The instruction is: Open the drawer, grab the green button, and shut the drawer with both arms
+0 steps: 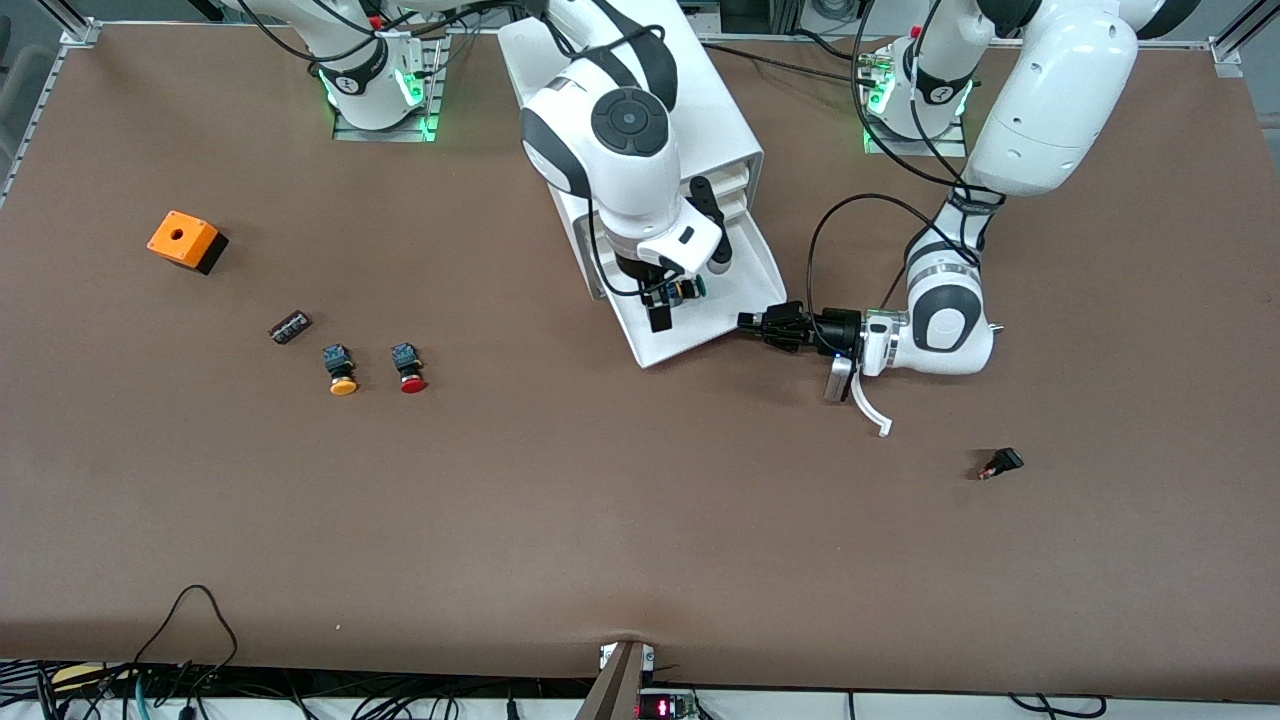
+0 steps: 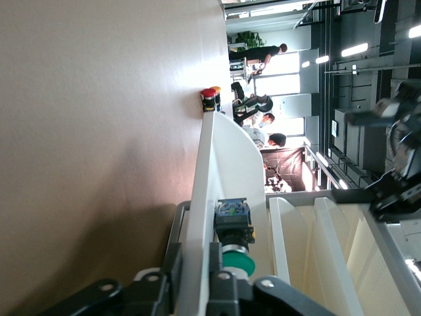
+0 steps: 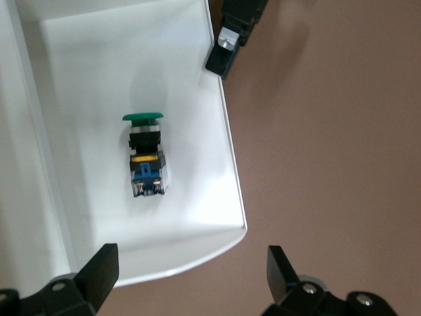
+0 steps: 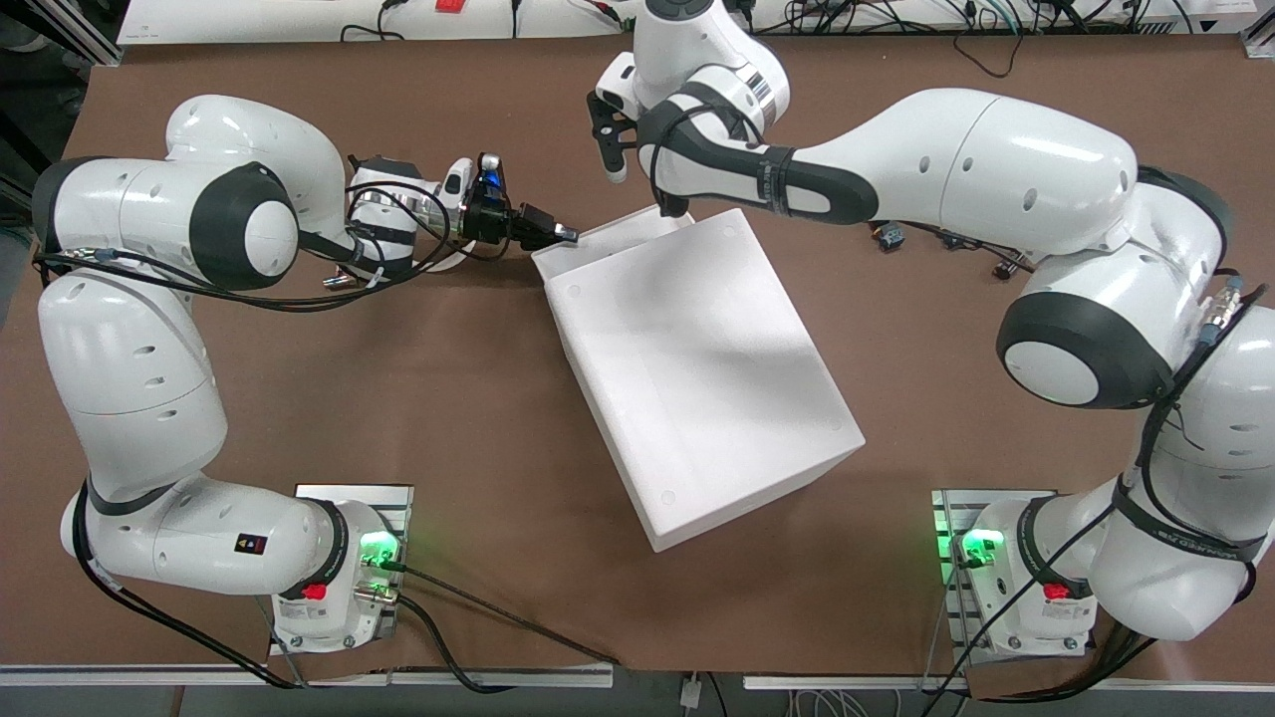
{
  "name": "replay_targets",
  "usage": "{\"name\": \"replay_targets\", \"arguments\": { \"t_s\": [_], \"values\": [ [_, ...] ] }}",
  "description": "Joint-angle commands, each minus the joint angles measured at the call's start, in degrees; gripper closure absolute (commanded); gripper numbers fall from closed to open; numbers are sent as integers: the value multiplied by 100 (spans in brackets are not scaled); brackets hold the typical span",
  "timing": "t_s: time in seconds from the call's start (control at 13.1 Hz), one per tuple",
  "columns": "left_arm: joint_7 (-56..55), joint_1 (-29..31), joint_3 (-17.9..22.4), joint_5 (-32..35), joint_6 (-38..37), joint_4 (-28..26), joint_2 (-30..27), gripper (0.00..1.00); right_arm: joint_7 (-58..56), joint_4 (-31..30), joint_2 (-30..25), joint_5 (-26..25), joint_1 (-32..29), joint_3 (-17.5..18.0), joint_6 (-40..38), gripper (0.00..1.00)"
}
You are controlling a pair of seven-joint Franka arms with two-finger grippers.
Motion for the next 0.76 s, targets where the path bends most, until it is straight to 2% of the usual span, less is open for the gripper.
{"name": "replay_targets", "arguments": {
  "t_s": [0.0,0.23,0.38,0.69],
  "values": [
    [-143,100,-9,126,-74,108,-70,0,33,112,270,-94,138,-23,387,0],
    [-431,101,149,547,-74,117,-430,0,-11,112,359,-103,270,-23,415,0],
    [-1098,101,237,1161,-74,143,-720,0,-55,86,359,-103,270,-23,345,0],
    [-2258,101,457,2672,-118,809,-1037,0,-64,59,482,-94,262,-23,300,0]
  ]
}}
